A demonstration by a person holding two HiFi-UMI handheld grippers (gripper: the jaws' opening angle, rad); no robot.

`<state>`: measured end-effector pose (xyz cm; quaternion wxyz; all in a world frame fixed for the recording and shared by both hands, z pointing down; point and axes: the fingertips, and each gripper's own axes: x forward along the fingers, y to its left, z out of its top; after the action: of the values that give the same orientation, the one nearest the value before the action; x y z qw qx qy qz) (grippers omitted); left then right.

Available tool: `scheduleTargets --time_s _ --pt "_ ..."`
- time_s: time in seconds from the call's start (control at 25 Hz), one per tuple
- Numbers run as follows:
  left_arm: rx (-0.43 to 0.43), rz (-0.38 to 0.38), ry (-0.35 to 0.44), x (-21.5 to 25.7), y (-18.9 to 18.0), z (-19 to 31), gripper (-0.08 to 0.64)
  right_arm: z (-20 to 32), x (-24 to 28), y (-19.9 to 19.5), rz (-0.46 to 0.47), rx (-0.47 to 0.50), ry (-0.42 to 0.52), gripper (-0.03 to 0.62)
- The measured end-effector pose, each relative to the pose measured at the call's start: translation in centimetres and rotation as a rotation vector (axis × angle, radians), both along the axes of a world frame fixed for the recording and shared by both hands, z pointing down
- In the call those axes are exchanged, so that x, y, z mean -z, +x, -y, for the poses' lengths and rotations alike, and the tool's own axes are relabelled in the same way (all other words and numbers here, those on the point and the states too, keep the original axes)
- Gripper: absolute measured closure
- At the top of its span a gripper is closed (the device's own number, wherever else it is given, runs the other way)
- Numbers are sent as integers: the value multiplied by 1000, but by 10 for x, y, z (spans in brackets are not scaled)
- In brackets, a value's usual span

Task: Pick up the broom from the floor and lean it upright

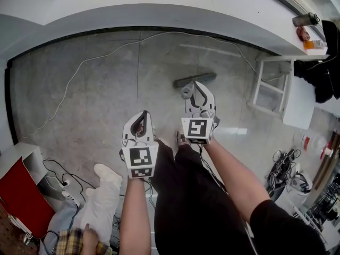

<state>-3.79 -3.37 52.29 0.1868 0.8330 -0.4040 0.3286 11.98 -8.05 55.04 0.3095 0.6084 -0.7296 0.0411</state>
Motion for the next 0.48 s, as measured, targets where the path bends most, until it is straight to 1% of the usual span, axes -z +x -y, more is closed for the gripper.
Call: scheduleTargets --time_s 0.28,0.48 --pt "-5 -3 2 2 4 -5 555 -5 0 1 7 2 -16 525" --pt "-10 -3 3 3 8 -7 555 -9 -2 2 -6 19 -41 520"
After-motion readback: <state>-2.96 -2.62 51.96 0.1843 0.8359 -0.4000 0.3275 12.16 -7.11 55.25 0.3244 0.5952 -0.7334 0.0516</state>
